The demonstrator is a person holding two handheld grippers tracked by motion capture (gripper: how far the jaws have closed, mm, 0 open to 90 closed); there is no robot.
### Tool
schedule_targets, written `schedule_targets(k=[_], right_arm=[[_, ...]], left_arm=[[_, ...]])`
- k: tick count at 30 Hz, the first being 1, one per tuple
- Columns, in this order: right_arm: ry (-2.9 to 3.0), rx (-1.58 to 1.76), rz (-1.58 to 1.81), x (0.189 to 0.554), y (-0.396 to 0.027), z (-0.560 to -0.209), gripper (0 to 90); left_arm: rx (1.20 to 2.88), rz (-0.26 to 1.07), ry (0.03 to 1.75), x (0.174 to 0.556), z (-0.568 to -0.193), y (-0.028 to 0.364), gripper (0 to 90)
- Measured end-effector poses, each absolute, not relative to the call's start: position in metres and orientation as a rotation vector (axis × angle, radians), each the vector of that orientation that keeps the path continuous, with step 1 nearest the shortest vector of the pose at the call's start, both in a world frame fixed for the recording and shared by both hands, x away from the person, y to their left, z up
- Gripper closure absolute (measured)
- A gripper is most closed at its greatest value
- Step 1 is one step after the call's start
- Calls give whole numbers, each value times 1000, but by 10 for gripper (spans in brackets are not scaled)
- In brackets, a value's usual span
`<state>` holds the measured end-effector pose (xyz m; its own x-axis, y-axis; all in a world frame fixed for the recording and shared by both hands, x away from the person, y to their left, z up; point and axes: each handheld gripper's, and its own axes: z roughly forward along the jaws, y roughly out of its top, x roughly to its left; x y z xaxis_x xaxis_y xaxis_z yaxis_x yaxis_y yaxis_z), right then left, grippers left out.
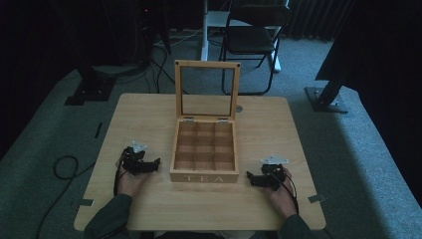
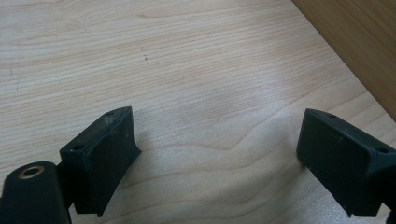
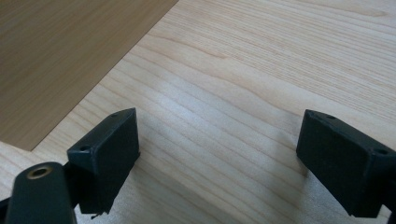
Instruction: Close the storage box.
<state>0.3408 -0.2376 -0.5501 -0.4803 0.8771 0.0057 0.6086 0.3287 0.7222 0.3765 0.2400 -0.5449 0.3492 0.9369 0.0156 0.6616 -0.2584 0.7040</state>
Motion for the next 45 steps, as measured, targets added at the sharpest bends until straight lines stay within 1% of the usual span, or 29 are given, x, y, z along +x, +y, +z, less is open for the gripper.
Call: schedule_targets(k=[5,7,9,15,18,23,27,35,45], right_arm=[[2221,1304,953,341,-239,-550,128],[2224,1300,954,341,-239,-550,129],[2227,1296,956,341,-238,-550,129],[2227,1297,956,341,-238,-550,129],[2226,1298,956,341,-238,-550,129],[2221,1300,956,339,-239,-550,137],[2220,1301,956,338,-239,-550,137],[2220,1299,956,337,-239,-550,137],[2221,1300,957,336,-239,-550,137]], left_arm=[[2010,592,1388,377,-545,241,120],[2002,598,1396,377,-545,243,147],[1999,602,1399,378,-545,244,156],[1995,602,1401,381,-545,246,159],[1994,602,1398,384,-544,248,195],[1978,550,1425,393,-540,252,218],[1968,533,1446,400,-537,256,238],[1956,537,1420,405,-522,259,248],[1973,549,1334,417,-487,258,248]])
